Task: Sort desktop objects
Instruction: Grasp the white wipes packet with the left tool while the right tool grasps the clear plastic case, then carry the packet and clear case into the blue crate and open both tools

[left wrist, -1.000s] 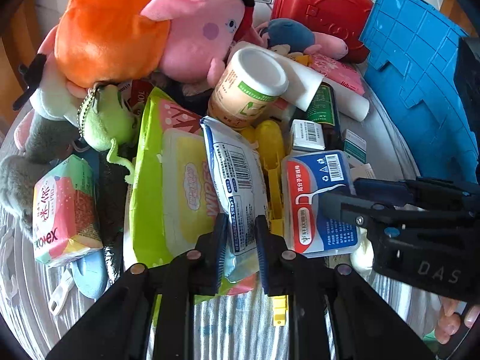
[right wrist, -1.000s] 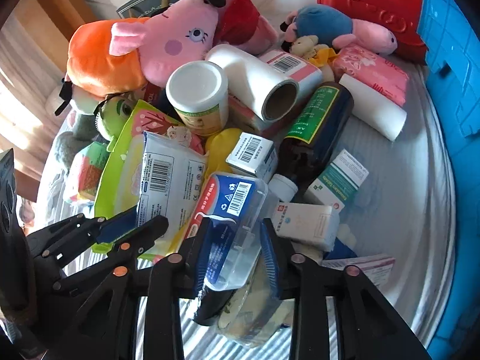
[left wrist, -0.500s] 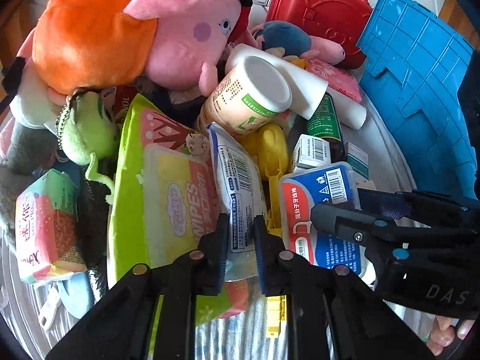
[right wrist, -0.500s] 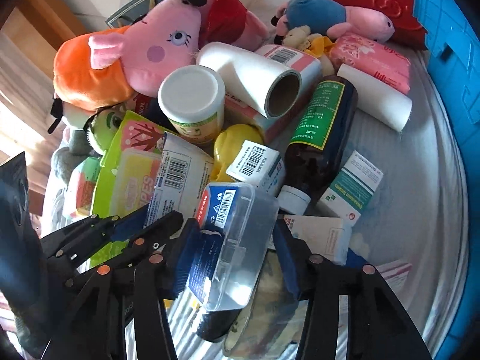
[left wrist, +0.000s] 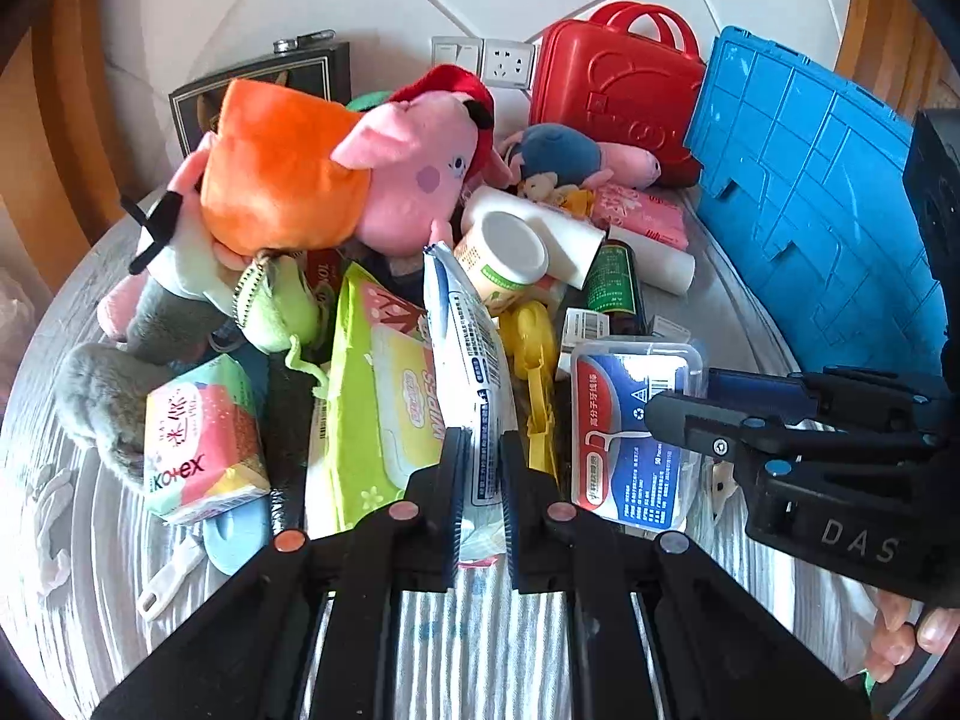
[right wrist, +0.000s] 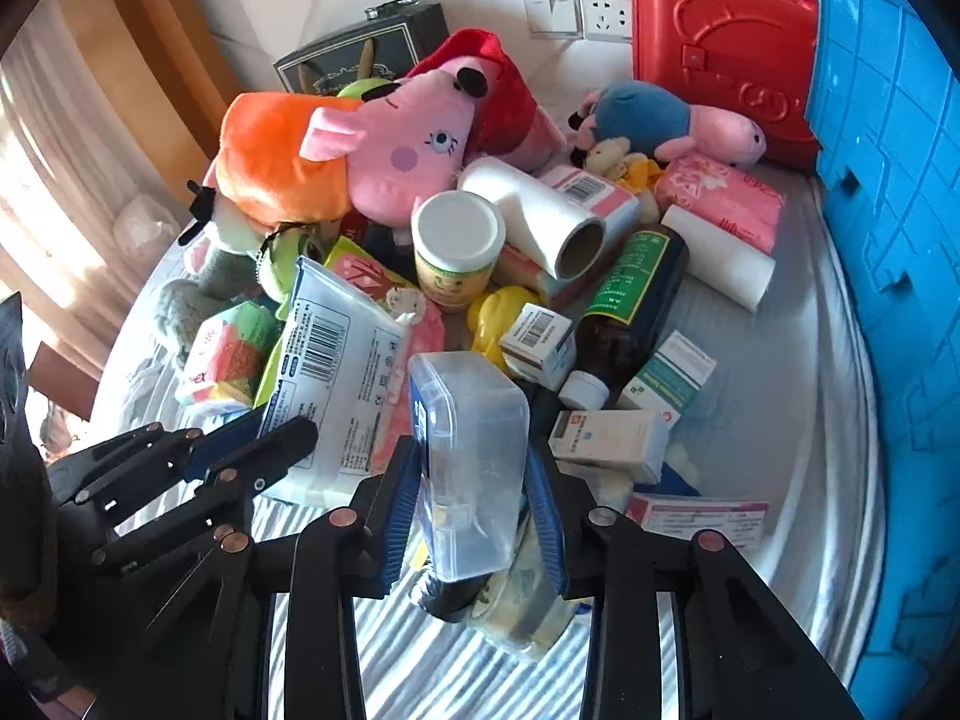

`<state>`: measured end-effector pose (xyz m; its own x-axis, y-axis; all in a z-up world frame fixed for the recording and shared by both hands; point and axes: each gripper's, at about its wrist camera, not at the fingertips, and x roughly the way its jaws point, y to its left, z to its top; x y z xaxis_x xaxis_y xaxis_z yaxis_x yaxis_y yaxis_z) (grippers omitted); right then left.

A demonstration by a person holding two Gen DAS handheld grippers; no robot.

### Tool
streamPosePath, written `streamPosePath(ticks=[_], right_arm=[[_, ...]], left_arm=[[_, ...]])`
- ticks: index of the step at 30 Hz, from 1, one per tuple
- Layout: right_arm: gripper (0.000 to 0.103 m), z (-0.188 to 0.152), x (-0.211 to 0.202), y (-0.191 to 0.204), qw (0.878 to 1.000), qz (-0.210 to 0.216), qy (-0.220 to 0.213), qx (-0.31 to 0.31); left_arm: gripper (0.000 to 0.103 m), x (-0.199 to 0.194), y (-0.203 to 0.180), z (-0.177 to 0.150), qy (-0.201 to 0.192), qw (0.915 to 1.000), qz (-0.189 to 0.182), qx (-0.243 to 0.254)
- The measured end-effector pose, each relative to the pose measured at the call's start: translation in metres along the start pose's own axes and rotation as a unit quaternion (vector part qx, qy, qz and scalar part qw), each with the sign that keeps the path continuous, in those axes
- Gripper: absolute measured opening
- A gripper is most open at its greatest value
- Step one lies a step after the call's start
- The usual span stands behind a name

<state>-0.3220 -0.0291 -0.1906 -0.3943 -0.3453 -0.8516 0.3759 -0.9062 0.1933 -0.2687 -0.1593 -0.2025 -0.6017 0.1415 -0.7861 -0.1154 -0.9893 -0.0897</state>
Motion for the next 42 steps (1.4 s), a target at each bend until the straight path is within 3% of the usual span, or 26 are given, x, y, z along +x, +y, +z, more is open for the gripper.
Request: streamPosePath(ticks=[12, 22, 28, 32, 36, 39, 42], right_arm=[[0.035, 0.008, -0.078, 0.024, 0.994, -0.022, -0.1, -0.043], [0.035, 0.009, -0.19, 0.018, 0.968, -0.071, -0.235, -0.048], [0.034, -0.002, -0.262, -0.011, 0.944, -0.126, -0.303, -0.024], [0.033, -0.012, -0.305, -0.04, 0.928, -0.179, -0.328, 0.003], [0.033, -0.03, -0.348, -0.078, 0.908, -0.224, -0.354, 0.017], [0.033, -0.044, -0.373, -0.115, 0.899, -0.235, -0.368, 0.022], [0.033, -0.056, -0.39, -0.153, 0.902, -0.242, -0.358, 0.013]], left_arm=[[0.011, -0.073, -0.018, 0.022, -0.091, 0.9951, 0.036, 0.018], [0.011, -0.137, -0.07, 0.052, -0.182, 0.9819, 0.02, 0.049], [0.011, -0.161, -0.134, 0.073, -0.219, 0.9724, -0.017, 0.08], [0.011, -0.173, -0.187, 0.085, -0.234, 0.9644, -0.068, 0.102], [0.011, -0.186, -0.25, 0.085, -0.254, 0.9551, -0.087, 0.125], [0.011, -0.191, -0.295, 0.083, -0.26, 0.9538, -0.083, 0.126], [0.011, -0.19, -0.341, 0.084, -0.241, 0.9601, -0.091, 0.11]])
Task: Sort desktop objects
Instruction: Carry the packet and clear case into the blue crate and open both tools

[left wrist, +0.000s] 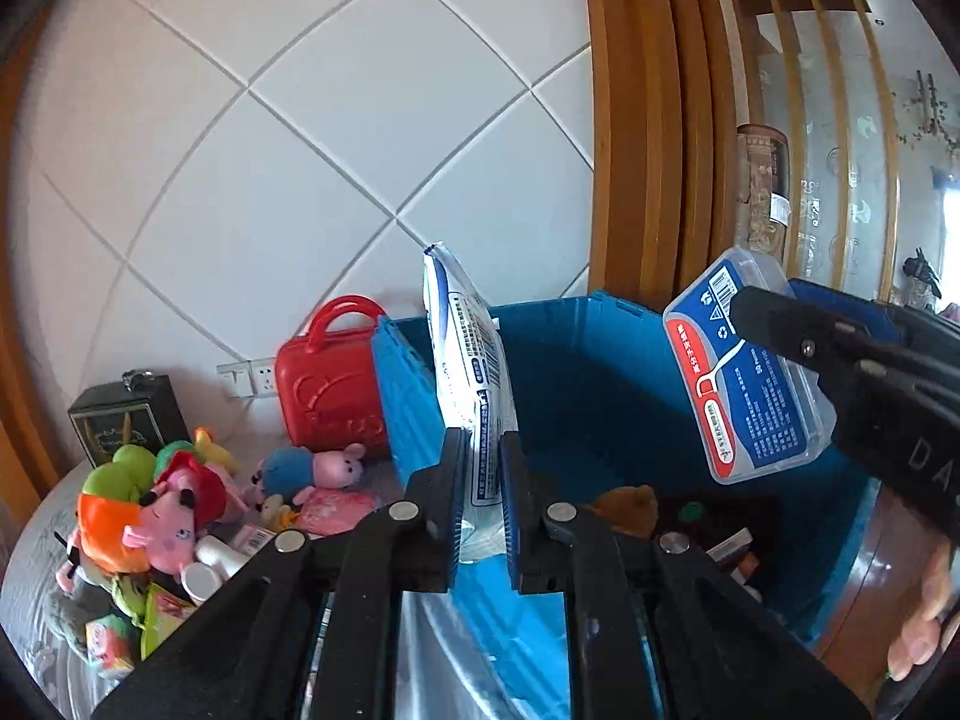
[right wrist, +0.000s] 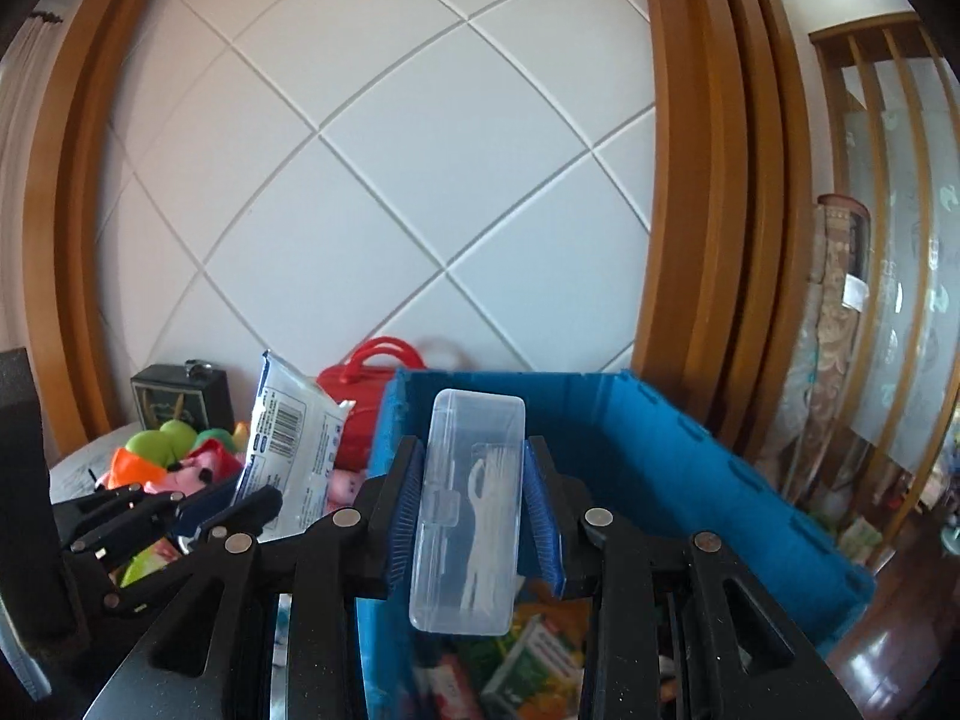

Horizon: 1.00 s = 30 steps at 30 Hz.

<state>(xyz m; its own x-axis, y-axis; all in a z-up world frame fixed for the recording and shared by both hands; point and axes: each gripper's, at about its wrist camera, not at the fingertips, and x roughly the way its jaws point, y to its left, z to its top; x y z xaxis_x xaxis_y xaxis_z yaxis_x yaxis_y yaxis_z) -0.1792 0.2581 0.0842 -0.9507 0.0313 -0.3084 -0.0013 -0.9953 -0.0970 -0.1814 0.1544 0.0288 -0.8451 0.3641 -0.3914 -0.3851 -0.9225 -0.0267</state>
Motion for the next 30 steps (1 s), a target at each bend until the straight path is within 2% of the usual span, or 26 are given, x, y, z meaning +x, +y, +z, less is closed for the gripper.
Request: streamPosePath(ticks=[6, 14, 19, 30], right_arm=[[0.033, -0.019, 0.018, -0.079, 0.999, -0.013, 0.025, -0.017], [0.033, -0.052, 0.054, -0.141, 0.997, -0.017, 0.075, -0.004], [0.033, -0.064, 0.07, -0.164, 0.995, -0.027, 0.095, -0.004], [0.033, -0.076, 0.086, -0.188, 0.992, -0.033, 0.124, -0.015]], left_arm=[[0.011, 0.026, -0.072, 0.003, 0.037, 0.9993, 0.008, 0.002], [0.011, 0.053, -0.134, 0.006, 0.072, 0.9965, 0.026, 0.034], [0.011, 0.068, -0.148, 0.007, 0.086, 0.9949, 0.034, 0.04], [0.011, 0.085, -0.165, 0.009, 0.1, 0.9932, 0.045, 0.04]])
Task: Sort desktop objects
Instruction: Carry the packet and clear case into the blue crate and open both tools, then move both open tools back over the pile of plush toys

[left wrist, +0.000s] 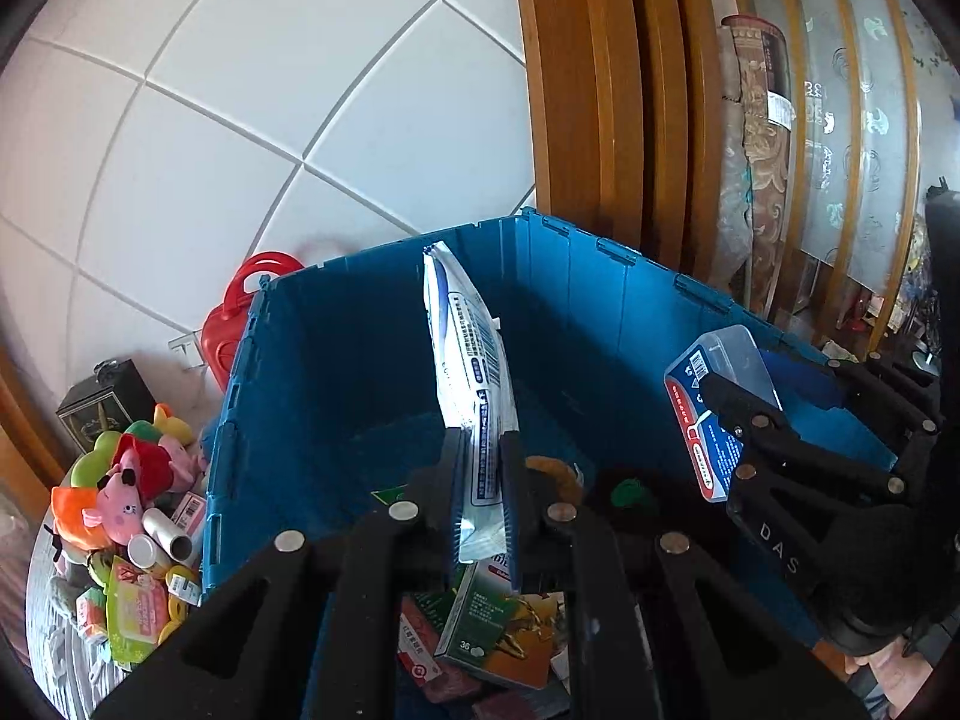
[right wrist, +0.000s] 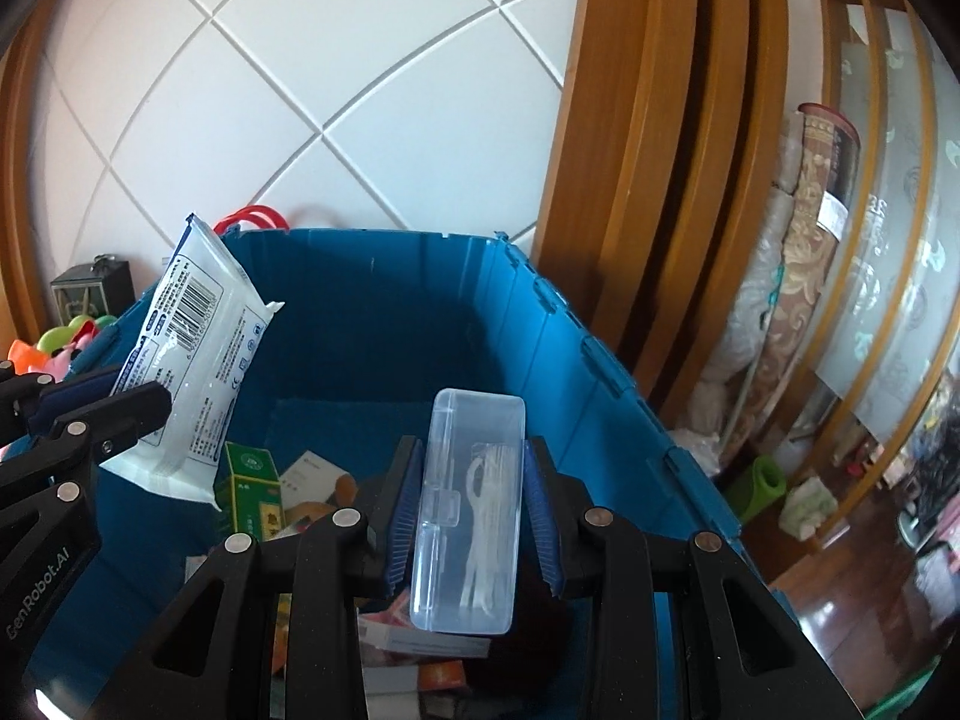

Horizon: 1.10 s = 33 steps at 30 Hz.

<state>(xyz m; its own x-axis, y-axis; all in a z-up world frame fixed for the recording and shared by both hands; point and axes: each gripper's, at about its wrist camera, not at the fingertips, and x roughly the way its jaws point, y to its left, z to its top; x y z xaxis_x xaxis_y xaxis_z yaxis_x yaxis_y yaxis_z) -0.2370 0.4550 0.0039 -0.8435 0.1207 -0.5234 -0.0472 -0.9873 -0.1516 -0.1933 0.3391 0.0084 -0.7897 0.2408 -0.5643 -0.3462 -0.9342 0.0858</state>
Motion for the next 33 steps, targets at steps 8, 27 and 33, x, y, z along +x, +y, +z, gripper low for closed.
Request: streamPosePath(ticks=[8, 27, 33], right_arm=[[0.053, 0.0, -0.008, -0.012, 1.0, 0.003, -0.016, 0.02], [0.103, 0.019, -0.075, 0.044, 0.992, 0.049, -0.114, 0.023], [0.103, 0.035, -0.088, 0.112, 0.985, 0.101, -0.137, -0.004]], left_arm=[[0.054, -0.004, 0.013, -0.001, -0.003, 0.9996, 0.003, -0.028], [0.083, -0.078, 0.121, -0.038, -0.087, 0.9884, 0.086, -0.09], [0.083, -0.088, 0.193, -0.063, -0.078, 0.9813, 0.13, -0.119]])
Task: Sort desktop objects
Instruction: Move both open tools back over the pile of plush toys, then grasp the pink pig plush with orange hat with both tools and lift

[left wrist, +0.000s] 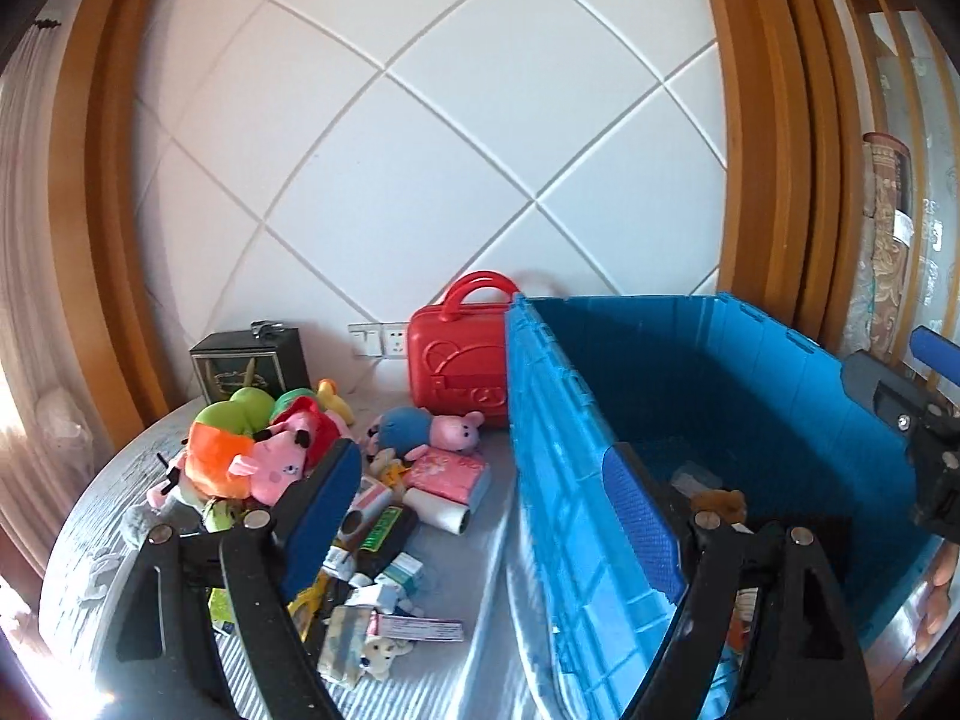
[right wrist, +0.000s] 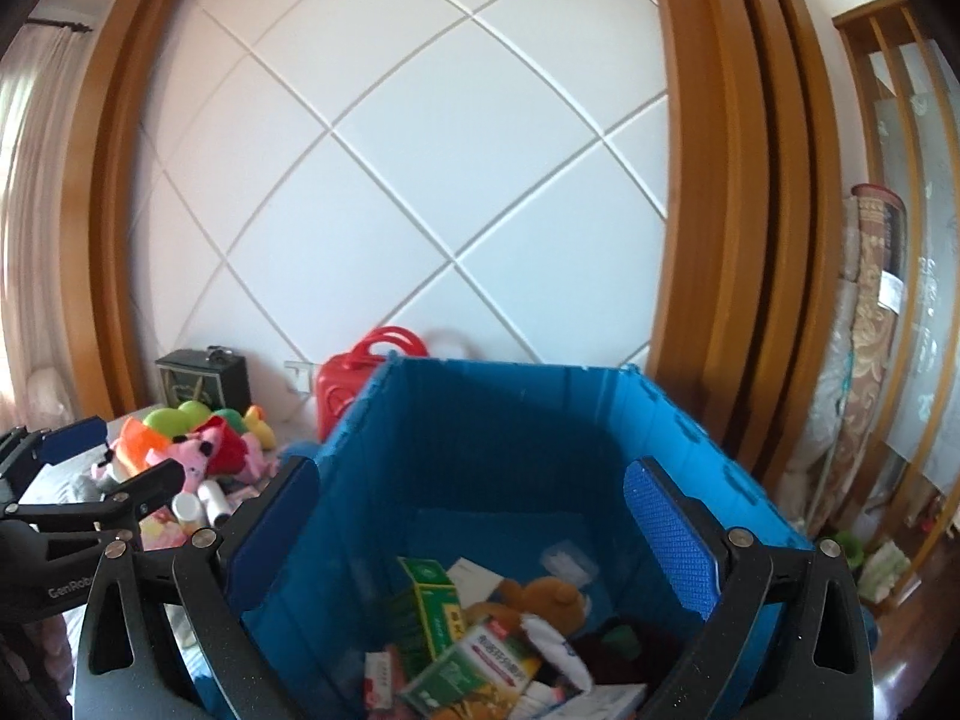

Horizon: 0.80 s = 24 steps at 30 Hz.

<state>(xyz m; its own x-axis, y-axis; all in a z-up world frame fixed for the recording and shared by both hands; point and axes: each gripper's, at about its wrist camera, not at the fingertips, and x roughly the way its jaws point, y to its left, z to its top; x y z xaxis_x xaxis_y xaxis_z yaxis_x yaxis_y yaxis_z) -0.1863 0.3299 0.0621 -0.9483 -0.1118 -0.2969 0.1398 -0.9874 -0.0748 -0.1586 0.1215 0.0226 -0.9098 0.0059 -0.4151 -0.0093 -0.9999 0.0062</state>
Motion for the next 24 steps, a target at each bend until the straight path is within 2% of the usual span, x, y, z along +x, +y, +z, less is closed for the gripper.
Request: streamPosePath(ticks=[7, 11, 18, 24], right_arm=[[0.103, 0.015, 0.017, 0.103, 0.998, 0.068, -0.005, -0.008], [0.103, 0.025, 0.043, 0.172, 0.994, 0.106, 0.009, -0.01], [0.103, 0.018, 0.127, 0.278, 0.988, 0.119, 0.101, -0.009], [0.103, -0.001, 0.203, 0.332, 0.971, 0.155, 0.183, -0.017]], left_arm=[[0.083, 0.027, 0.116, -0.014, 0.019, 0.9989, 0.04, -0.017], [0.083, 0.051, 0.192, -0.024, 0.039, 0.9975, 0.054, -0.024], [0.083, 0.103, 0.312, -0.041, 0.08, 0.9935, 0.076, -0.025], [0.083, 0.159, 0.373, -0.056, 0.118, 0.988, 0.085, -0.053]])
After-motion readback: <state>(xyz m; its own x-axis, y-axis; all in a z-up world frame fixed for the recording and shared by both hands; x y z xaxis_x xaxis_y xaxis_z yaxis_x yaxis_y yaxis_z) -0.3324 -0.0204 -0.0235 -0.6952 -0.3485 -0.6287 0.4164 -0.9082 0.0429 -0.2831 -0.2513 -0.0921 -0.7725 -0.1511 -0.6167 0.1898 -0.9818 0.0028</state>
